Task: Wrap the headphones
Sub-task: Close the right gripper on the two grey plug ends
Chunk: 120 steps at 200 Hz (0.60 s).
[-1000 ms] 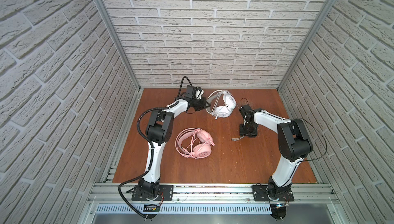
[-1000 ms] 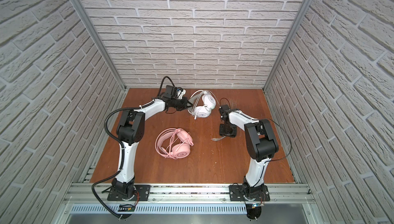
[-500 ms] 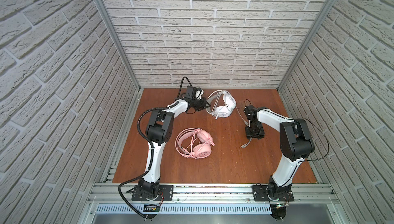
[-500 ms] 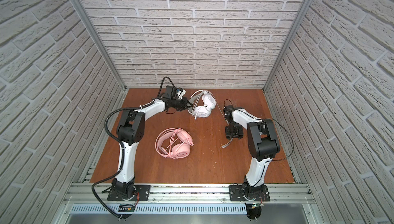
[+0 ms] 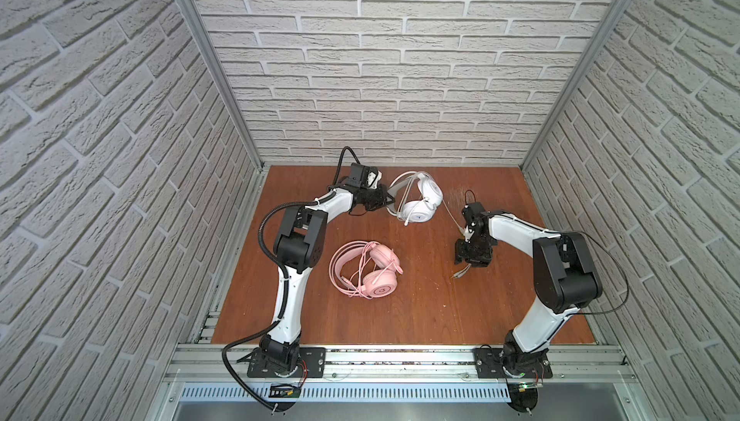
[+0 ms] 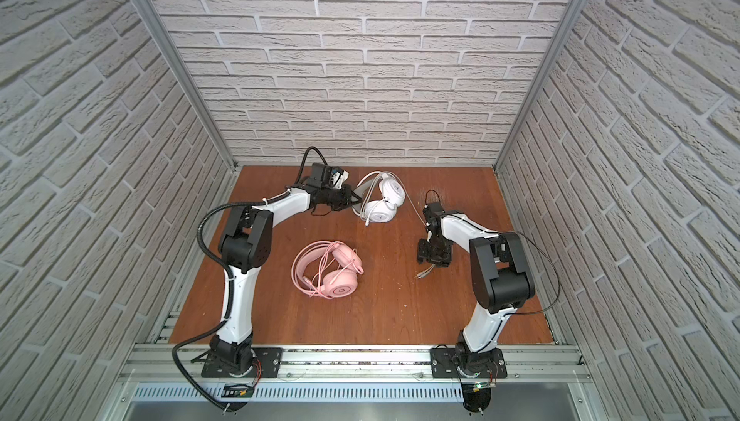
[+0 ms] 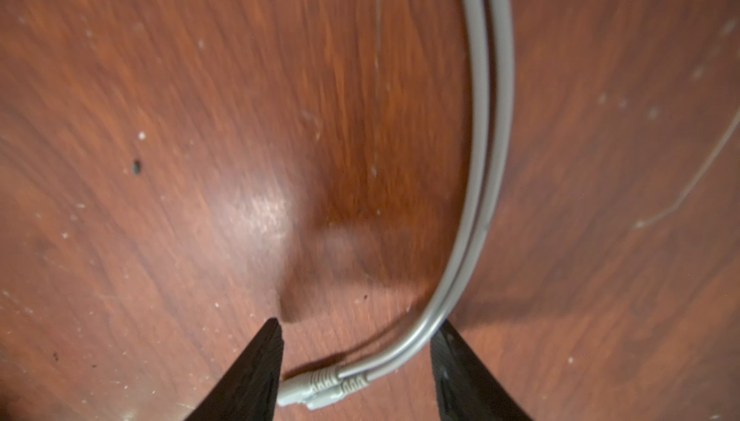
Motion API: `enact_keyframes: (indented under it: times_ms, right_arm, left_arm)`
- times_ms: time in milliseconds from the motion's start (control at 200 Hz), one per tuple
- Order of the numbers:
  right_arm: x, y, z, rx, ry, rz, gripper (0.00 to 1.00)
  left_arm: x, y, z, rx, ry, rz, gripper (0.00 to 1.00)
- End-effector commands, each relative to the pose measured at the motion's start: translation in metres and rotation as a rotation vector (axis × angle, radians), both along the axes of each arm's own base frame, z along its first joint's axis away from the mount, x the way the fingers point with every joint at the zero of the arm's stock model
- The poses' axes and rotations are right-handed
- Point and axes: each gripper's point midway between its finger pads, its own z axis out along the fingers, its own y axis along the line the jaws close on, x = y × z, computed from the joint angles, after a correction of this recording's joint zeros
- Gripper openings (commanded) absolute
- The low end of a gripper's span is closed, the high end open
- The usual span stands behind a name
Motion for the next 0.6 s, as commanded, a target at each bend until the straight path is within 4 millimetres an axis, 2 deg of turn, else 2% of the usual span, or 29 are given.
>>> enact_keyframes:
  times_ms: [0, 190, 305, 455, 595]
  right_arm:
    - [-0.009, 0.011, -0.003, 0.03, 0.012, -0.043, 0.6]
    - [-0.04, 0.01, -0.013, 0.03, 0.132, 0.007, 0.6]
    - [-0.057, -0.001, -0.011, -0.024, 0.212, 0.056, 0.59]
    - [-0.065, -0.022, -0.004, -0.106, 0.229, 0.062, 0.58]
    - [-0.06, -0.027, 0.005, -0.106, 0.193, 0.051, 0.58]
  left_arm:
    - [0.006, -0.006, 0.032, -0.073, -0.075, -0.021, 0.0]
    - [0.007, -0.005, 0.035, -0.073, -0.078, -0.018, 0.0]
    - [0.006, -0.005, 0.036, -0.069, -0.081, -0.019, 0.0]
    - [0.007, -0.005, 0.035, -0.07, -0.078, -0.017, 0.0]
    - [0.007, -0.005, 0.035, -0.068, -0.076, -0.016, 0.0]
